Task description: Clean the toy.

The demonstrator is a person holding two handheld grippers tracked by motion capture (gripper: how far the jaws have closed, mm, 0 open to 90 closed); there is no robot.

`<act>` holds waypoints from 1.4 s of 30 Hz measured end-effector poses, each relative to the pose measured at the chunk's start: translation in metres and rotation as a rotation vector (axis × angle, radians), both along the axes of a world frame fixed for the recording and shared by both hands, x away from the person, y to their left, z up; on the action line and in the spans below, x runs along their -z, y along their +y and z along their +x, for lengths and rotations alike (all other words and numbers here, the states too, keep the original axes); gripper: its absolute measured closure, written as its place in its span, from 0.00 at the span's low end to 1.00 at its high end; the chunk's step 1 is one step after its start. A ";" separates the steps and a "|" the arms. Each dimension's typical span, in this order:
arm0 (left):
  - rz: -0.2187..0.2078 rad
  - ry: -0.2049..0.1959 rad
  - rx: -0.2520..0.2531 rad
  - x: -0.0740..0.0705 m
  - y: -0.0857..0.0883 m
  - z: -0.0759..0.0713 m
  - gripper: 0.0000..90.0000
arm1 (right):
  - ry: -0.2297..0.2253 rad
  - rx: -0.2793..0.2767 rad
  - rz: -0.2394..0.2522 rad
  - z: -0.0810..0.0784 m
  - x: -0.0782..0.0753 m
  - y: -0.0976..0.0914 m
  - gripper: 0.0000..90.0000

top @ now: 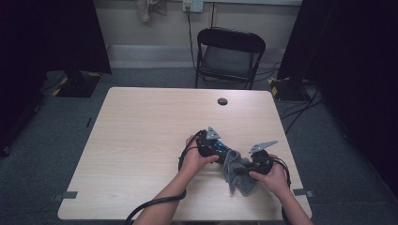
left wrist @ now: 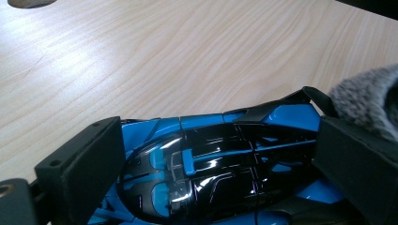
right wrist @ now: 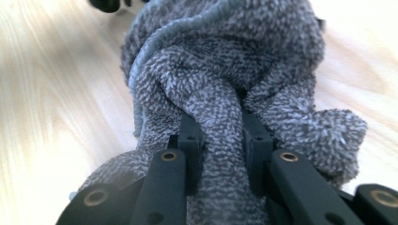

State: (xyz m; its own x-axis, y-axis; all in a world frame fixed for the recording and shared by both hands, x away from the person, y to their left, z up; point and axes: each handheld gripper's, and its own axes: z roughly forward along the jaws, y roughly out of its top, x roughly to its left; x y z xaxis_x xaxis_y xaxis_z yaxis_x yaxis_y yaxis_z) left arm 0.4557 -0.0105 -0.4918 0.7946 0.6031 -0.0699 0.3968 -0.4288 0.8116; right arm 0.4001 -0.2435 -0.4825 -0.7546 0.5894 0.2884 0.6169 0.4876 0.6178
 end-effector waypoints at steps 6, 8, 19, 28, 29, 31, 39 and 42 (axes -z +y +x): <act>0.001 0.001 0.000 0.000 0.000 0.000 0.03 | 0.001 0.077 0.019 0.007 0.002 -0.013 0.83; 0.002 0.001 0.000 0.000 0.000 0.000 0.03 | -0.009 0.107 0.012 0.008 0.002 -0.016 0.83; -0.002 -0.003 0.000 0.000 0.000 0.000 0.03 | -0.117 0.326 -0.056 0.018 -0.003 -0.032 0.83; -0.008 -0.006 -0.001 0.001 0.000 -0.001 0.03 | -0.097 0.270 -0.104 0.013 -0.003 -0.011 0.83; -0.008 -0.007 -0.001 0.001 0.000 -0.001 0.03 | -0.098 0.254 -0.106 0.012 -0.003 -0.009 0.83; -0.008 -0.007 -0.001 0.001 0.000 -0.001 0.03 | -0.083 0.228 -0.098 0.007 -0.003 -0.005 0.83; -0.007 -0.009 -0.002 0.001 0.000 -0.001 0.03 | -0.054 0.193 -0.036 -0.006 -0.001 -0.005 0.83; -0.008 -0.011 -0.003 0.001 0.001 -0.001 0.03 | -0.055 0.191 -0.026 -0.011 0.000 -0.004 0.83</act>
State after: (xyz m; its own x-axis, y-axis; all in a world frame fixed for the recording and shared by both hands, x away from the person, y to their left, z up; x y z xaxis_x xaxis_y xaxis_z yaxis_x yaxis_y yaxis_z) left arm 0.4544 -0.0098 -0.4932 0.7935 0.6050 -0.0665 0.3895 -0.4208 0.8193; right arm 0.3896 -0.2474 -0.4821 -0.6425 0.7301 0.2328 0.6654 0.3808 0.6421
